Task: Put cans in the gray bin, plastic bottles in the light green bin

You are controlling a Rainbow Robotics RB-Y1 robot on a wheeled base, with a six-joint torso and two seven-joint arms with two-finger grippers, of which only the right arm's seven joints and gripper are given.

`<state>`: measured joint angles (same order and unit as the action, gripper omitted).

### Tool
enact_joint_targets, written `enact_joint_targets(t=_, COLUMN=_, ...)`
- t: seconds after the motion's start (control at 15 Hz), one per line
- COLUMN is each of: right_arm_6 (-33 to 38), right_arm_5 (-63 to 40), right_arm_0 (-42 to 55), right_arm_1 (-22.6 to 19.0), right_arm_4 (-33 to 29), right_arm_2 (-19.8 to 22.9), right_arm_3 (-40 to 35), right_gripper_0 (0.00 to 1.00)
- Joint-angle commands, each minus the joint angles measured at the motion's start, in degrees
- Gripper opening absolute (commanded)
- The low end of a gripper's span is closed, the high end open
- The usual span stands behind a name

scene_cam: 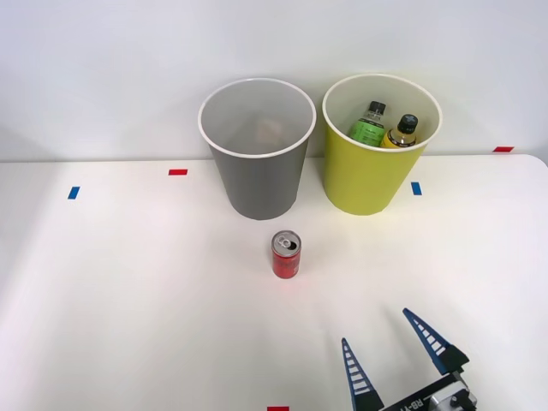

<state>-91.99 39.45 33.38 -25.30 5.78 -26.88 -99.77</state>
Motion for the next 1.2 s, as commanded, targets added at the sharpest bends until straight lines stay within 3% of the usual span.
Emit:
enact_joint_targets(t=0.07, right_arm_6=-5.9, right_arm_5=-4.5, right_arm_0=-4.5, right_arm_1=-0.6, right_arm_4=7.0, right_arm_2=-3.9, right_arm_3=-0.1, right_gripper_0=1.00)
enact_joint_targets(t=0.73, right_arm_6=-5.4, right_arm_5=-19.1, right_arm_0=-18.6, right_arm_1=0.4, right_arm_4=9.6, right_arm_2=-7.0, right_arm_3=0.0, right_gripper_0=1.00)
enact_joint_targets(t=1.2, right_arm_6=-6.1, right_arm_5=-23.8, right_arm_0=-21.8, right_arm_1=2.7, right_arm_4=10.1, right_arm_2=-8.0, right_arm_3=0.0, right_gripper_0=1.00)
